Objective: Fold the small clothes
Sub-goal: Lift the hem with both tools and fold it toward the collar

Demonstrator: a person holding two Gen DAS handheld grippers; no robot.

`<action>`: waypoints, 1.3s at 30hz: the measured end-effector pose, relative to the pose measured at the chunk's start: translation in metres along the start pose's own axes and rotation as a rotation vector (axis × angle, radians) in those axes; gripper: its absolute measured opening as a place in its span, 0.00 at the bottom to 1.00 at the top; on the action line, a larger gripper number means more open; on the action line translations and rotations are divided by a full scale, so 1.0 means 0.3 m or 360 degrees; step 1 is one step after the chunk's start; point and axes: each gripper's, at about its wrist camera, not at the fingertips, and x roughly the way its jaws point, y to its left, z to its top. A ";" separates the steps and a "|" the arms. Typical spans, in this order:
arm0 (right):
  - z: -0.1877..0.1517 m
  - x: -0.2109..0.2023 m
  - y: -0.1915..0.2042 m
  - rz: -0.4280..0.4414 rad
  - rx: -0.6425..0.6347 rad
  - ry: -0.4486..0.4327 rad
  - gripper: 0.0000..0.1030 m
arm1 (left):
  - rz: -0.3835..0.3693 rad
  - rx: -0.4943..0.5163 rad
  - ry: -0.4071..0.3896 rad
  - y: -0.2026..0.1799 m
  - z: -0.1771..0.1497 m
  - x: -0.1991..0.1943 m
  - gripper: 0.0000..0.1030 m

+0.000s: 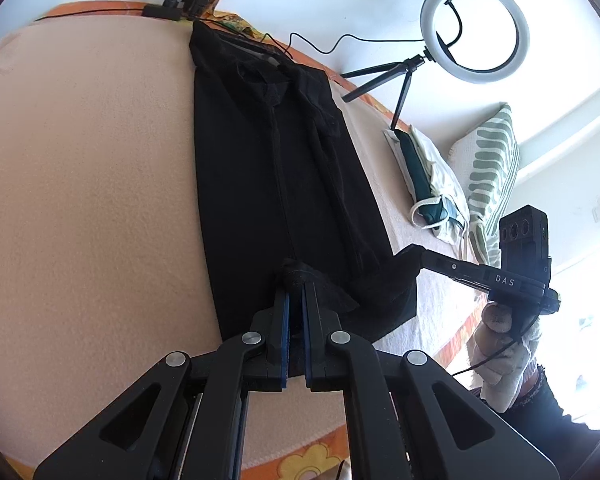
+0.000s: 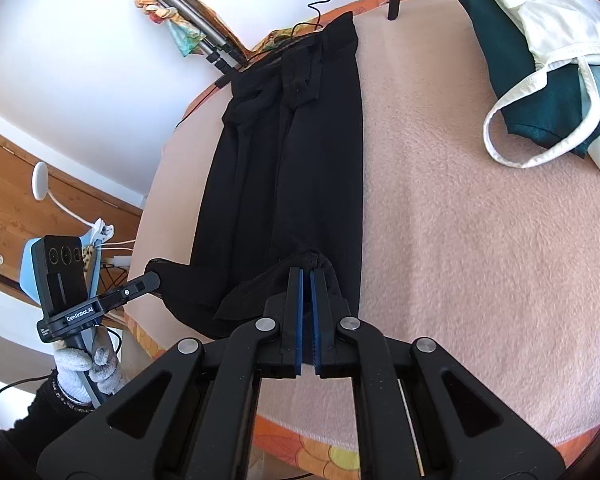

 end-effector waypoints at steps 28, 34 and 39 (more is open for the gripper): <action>-0.056 0.089 0.174 -0.0011 -0.0609 0.0167 0.18 | 0.0134 0.0346 0.0175 -0.045 -0.083 0.066 0.21; -0.050 0.158 0.172 0.0002 -0.0605 0.0237 0.18 | 0.0166 0.0337 0.0155 -0.028 -0.028 0.087 0.21; 0.018 0.151 0.118 0.0020 -0.0472 0.0182 0.18 | 0.0206 0.0328 0.0056 -0.013 0.050 0.095 0.21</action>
